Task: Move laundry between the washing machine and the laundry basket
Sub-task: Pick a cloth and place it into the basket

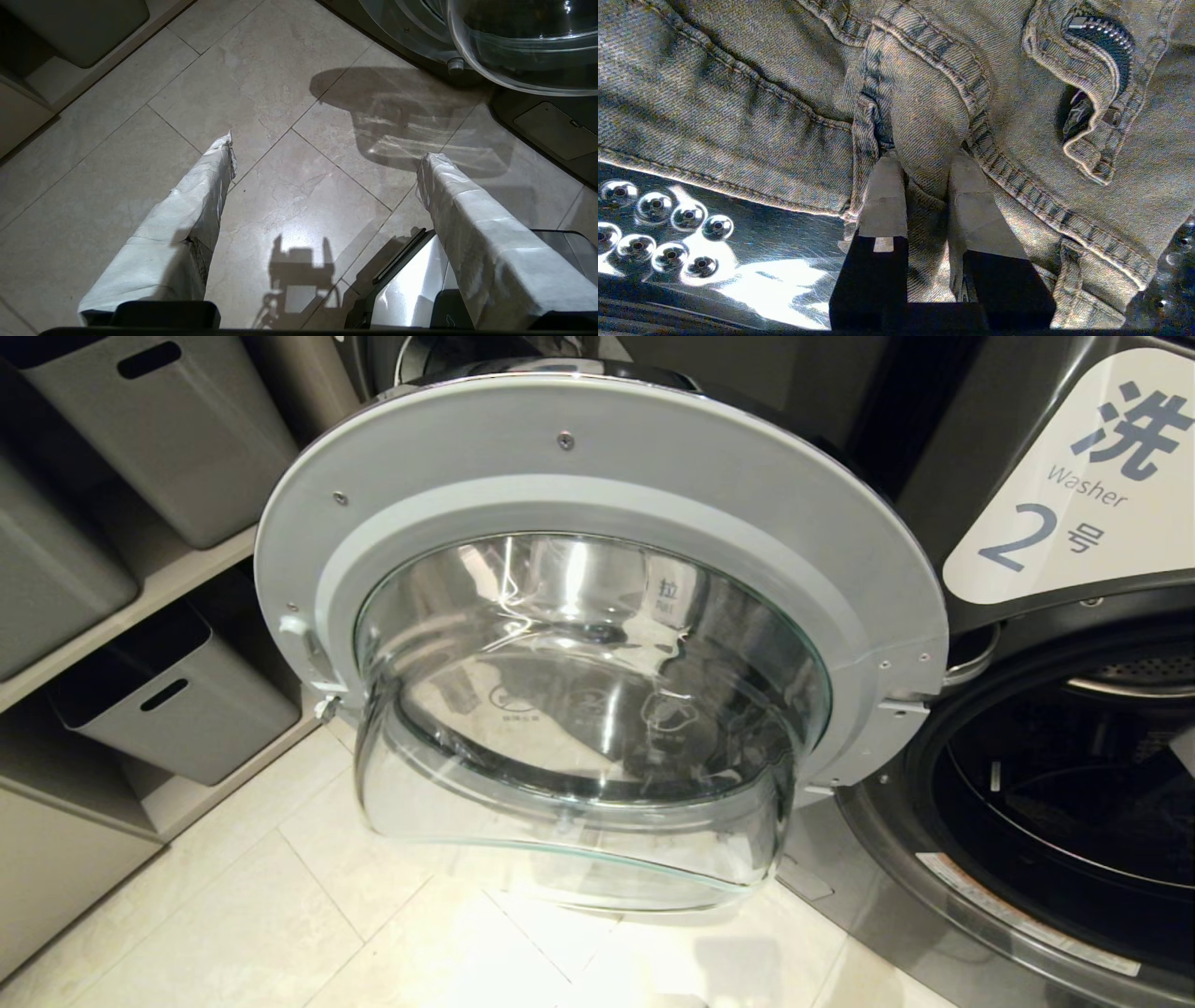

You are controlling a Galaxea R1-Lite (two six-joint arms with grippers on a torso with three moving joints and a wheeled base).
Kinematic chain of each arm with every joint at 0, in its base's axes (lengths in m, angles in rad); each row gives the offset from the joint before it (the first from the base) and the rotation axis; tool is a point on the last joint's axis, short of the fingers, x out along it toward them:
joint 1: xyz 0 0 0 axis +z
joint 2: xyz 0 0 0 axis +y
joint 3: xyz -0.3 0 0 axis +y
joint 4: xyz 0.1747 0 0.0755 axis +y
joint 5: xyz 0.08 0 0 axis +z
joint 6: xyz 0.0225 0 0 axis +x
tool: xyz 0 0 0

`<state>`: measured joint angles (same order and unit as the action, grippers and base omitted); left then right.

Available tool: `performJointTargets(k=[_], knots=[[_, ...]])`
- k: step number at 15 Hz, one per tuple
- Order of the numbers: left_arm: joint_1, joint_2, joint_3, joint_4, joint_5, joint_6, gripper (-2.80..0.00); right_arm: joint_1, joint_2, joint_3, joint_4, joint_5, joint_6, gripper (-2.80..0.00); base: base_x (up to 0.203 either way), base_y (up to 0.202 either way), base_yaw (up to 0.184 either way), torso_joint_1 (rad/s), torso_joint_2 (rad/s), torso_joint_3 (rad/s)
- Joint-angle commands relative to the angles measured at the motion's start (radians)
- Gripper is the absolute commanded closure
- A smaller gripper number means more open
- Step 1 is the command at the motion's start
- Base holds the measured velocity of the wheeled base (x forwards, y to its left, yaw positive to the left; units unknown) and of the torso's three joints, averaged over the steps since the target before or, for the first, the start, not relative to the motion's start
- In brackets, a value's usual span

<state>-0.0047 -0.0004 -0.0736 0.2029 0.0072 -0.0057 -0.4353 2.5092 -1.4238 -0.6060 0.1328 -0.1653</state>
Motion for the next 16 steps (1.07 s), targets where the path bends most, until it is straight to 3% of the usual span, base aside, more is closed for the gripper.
performJointTargets(k=[1,11,16], knots=[[0.0,-0.003,0.0,0.001,0.0,0.0,-2.8,-0.001,-0.025,0.001,-0.005,0.001,-0.001,0.0,0.0,0.0,0.0,0.0,0.0,0.0],[0.0,-0.001,0.0,0.001,0.0,0.0,-2.8,-0.003,-0.276,0.243,-0.021,0.002,0.01,0.0,0.0,0.0,0.0,0.0,0.0,0.0],[0.0,-0.002,0.0,0.001,0.0,0.0,-2.8,-0.003,-0.294,0.414,-0.186,0.003,0.003,0.0,0.0,0.0,0.0,0.0,0.0,0.0]])
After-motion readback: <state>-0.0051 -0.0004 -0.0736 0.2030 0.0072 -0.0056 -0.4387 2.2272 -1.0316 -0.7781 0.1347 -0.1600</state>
